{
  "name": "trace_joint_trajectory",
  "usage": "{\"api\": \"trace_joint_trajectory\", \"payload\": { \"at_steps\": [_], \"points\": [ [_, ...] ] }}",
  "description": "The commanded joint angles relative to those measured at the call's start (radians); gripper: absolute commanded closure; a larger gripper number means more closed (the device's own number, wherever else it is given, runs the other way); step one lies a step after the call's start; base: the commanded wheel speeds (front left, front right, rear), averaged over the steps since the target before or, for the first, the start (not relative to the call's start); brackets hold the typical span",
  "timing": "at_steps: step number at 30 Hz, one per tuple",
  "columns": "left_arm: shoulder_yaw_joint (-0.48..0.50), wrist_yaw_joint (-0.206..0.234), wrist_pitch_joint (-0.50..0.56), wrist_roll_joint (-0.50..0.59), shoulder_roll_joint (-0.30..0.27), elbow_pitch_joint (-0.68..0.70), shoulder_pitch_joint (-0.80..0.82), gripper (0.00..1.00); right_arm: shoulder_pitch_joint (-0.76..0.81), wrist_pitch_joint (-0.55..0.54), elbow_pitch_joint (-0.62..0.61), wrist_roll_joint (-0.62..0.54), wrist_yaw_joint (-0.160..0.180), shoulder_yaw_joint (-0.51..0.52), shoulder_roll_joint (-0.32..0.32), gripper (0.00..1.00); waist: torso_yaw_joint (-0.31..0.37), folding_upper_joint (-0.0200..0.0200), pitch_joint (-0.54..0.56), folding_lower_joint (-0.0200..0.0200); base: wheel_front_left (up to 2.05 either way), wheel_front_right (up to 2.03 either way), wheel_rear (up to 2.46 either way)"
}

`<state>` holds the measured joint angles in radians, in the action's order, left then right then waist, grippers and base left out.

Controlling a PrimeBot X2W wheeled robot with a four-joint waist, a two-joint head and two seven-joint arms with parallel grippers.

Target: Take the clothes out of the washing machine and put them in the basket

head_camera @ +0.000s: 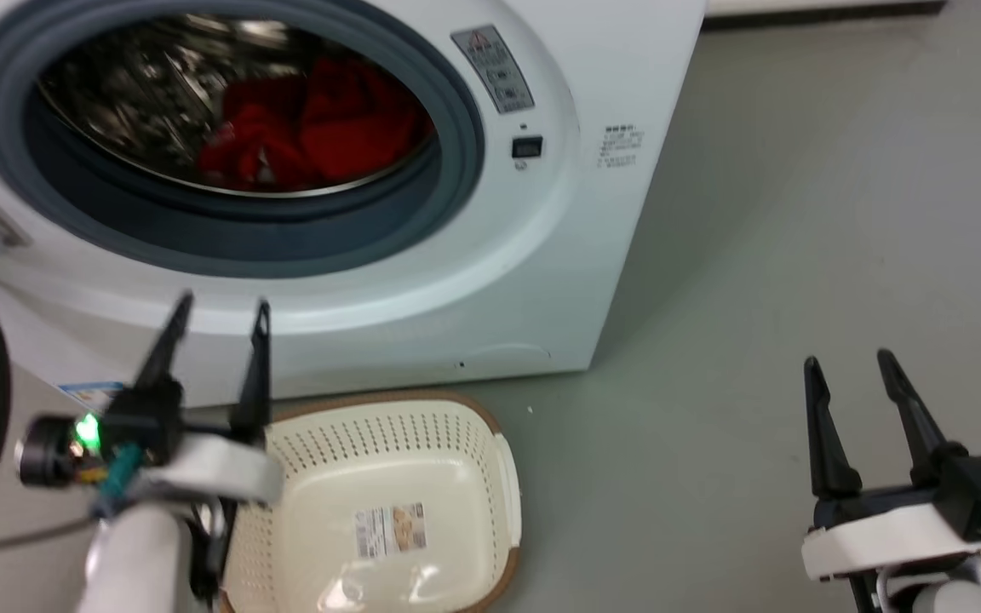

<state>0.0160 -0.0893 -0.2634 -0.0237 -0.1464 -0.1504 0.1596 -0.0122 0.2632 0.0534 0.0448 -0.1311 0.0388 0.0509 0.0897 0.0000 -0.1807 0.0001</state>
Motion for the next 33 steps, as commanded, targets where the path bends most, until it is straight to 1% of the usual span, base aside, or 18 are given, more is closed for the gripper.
{"api": "trace_joint_trajectory", "payload": {
  "at_steps": [1, 4, 6, 7, 11, 14, 18, 22, 24, 30, 33],
  "points": [
    [0.019, -0.01, -0.002, -0.025, -0.024, -0.059, 0.103, 0.0, -0.035, 0.002, -0.009, 0.005, 0.001, -0.003, -0.001, 0.0, 0.051, 0.0, -0.119, -0.0001, 0.0, 0.0, 0.0],
    [0.013, -0.022, -0.002, -0.022, -0.073, -0.164, 0.265, 0.0, -0.071, 0.002, -0.021, 0.017, 0.001, 0.004, -0.001, 0.0, 0.07, 0.0, -0.192, -0.0001, 0.0, 0.0, 0.0],
    [0.011, -0.023, 0.028, -0.017, -0.104, -0.236, 0.373, 0.0, -0.091, 0.002, -0.027, 0.026, 0.001, 0.004, -0.001, 0.0, 0.085, 0.0, -0.237, -0.0001, 0.0, 0.0, 0.0],
    [0.014, -0.018, 0.055, -0.008, -0.125, -0.263, 0.427, 0.0, -0.1, 0.002, -0.03, 0.031, 0.001, -0.001, -0.001, 0.0, 0.094, 0.0, -0.259, -0.0001, 0.0, 0.0, 0.0],
    [-0.012, -0.03, 0.17, 0.012, -0.206, -0.36, 0.636, 0.0, -0.136, 0.002, -0.038, 0.049, 0.001, -0.015, -0.001, 0.0, 0.126, 0.0, -0.336, -0.0001, 0.0, 0.0, 0.0],
    [-0.054, -0.036, 0.274, 0.026, -0.268, -0.436, 0.789, 0.0, -0.156, 0.002, -0.046, 0.068, 0.001, -0.02, -0.002, 0.0, 0.143, 0.0, -0.394, -0.0001, 0.0, 0.0, 0.0],
    [-0.113, -0.039, 0.393, 0.006, -0.325, -0.541, 0.963, 0.0, -0.186, 0.002, -0.052, 0.081, 0.001, -0.043, -0.002, 0.0, 0.168, 0.0, -0.464, -0.0001, 0.0, 0.0, 0.0],
    [-0.182, -0.039, 0.481, -0.013, -0.39, -0.618, 1.11, 0.0, -0.216, 0.002, -0.063, 0.097, 0.001, -0.073, -0.001, 0.0, 0.199, 0.0, -0.529, -0.0001, 0.0, 0.0, 0.0],
    [-0.216, -0.04, 0.515, 0.001, -0.418, -0.649, 1.166, 0.0, -0.227, 0.002, -0.07, 0.111, 0.001, -0.079, -0.002, 0.0, 0.211, 0.0, -0.562, -0.0001, 0.0, 0.0, 0.0],
    [-0.25, -0.04, 0.594, 0.033, -0.491, -0.73, 1.323, 0.0, -0.243, 0.002, -0.058, 0.145, 0.001, -0.077, -0.001, 0.0, 0.252, 0.0, -0.628, -0.0001, 0.0, 0.0, 0.0],
    [-0.257, -0.04, 0.635, 0.036, -0.513, -0.773, 1.366, 0.0, -0.248, 0.002, -0.057, 0.156, 0.001, -0.092, -0.001, 0.0, 0.272, 0.0, -0.646, -0.0001, 0.0, 0.0, 0.0]
  ]
}}
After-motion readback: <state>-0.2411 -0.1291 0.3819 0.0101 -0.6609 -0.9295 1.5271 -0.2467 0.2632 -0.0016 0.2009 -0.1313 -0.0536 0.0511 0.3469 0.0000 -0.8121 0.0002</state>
